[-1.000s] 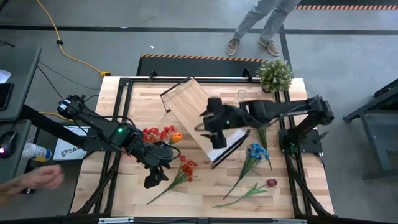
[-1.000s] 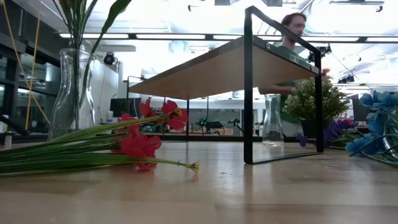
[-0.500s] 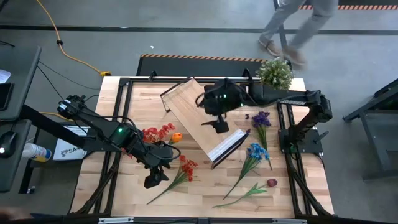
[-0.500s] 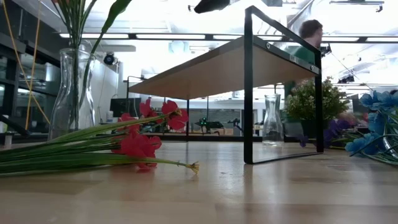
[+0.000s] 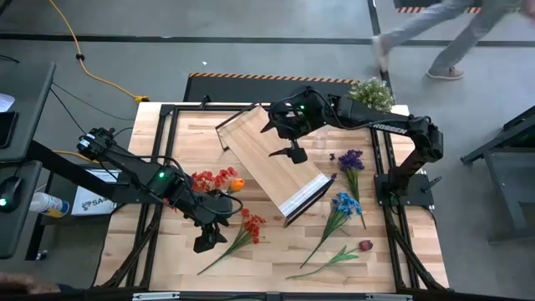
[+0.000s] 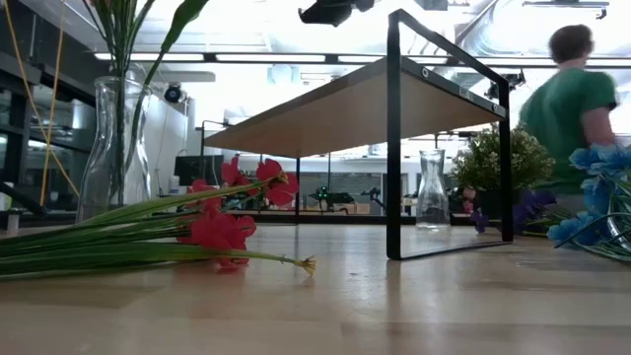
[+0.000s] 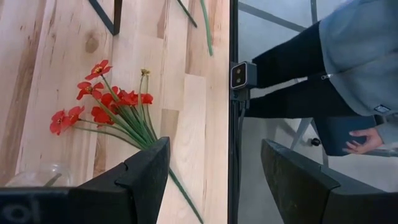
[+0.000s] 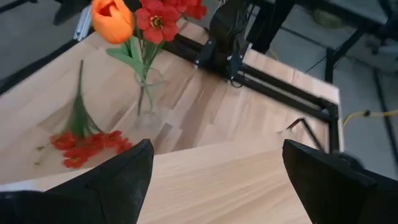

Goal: Pick and place flowers into a vace then onto a shelf
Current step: Put the red flowers into the bottom transparent vase

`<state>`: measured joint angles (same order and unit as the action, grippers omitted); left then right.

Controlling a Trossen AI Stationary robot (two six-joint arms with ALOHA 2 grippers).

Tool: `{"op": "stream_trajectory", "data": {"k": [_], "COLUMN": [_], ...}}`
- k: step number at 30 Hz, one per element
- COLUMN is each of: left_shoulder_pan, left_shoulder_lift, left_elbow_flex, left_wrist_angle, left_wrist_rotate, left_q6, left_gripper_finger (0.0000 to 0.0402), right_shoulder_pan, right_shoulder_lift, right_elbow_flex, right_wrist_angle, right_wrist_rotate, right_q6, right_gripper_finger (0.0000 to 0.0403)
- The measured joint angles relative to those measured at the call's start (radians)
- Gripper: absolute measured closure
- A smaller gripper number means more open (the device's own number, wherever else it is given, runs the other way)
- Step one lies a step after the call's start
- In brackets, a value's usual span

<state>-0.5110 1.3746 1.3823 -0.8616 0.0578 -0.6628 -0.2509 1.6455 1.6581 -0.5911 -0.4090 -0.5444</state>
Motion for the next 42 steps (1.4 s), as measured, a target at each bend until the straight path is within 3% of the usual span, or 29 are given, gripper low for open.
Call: {"op": "stream_trajectory", "data": {"k": [13,42], "left_shoulder_pan": [0.000,0.000], "left_shoulder_lift": [0.000,0.000], "left_elbow_flex": [0.000,0.000], "left_wrist_angle": [-0.001,0.000], "left_wrist_rotate": [0.004,0.001], "left_q6": [0.000,0.000], "left_gripper_finger": [0.0119,0.0119], "right_shoulder_pan": [-0.053,-0.049], "right_shoulder_lift": [0.036,0.044], "right_elbow_flex": [-0.021,-0.021], "right_wrist_angle": [0.122,0.118], "right_wrist_rotate": [-0.217,-0.298], "right_q6": [-0.052,-0.063], "right_gripper_finger": [0.0059,0.0059]}}
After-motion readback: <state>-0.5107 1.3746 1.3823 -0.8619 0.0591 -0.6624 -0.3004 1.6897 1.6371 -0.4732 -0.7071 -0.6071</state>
